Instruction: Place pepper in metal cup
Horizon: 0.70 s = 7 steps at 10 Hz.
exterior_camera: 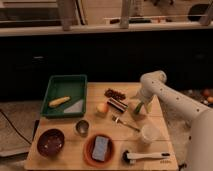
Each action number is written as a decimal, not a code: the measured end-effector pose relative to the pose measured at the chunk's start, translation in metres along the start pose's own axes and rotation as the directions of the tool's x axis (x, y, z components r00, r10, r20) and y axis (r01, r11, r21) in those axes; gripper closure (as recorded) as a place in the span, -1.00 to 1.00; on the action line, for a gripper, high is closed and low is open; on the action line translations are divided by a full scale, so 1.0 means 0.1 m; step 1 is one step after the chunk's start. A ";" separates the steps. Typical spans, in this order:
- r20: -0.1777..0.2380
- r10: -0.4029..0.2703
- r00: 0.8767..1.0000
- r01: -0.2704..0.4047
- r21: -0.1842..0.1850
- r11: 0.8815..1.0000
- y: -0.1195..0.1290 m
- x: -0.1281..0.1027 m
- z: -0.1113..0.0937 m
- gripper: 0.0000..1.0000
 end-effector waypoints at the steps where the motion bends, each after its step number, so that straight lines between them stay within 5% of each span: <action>1: 0.004 0.010 1.000 -0.010 -0.007 1.000 0.01 0.05 0.04 -0.12; 7: 0.020 0.027 0.999 -0.026 -0.026 0.999 0.08 0.10 0.07 0.97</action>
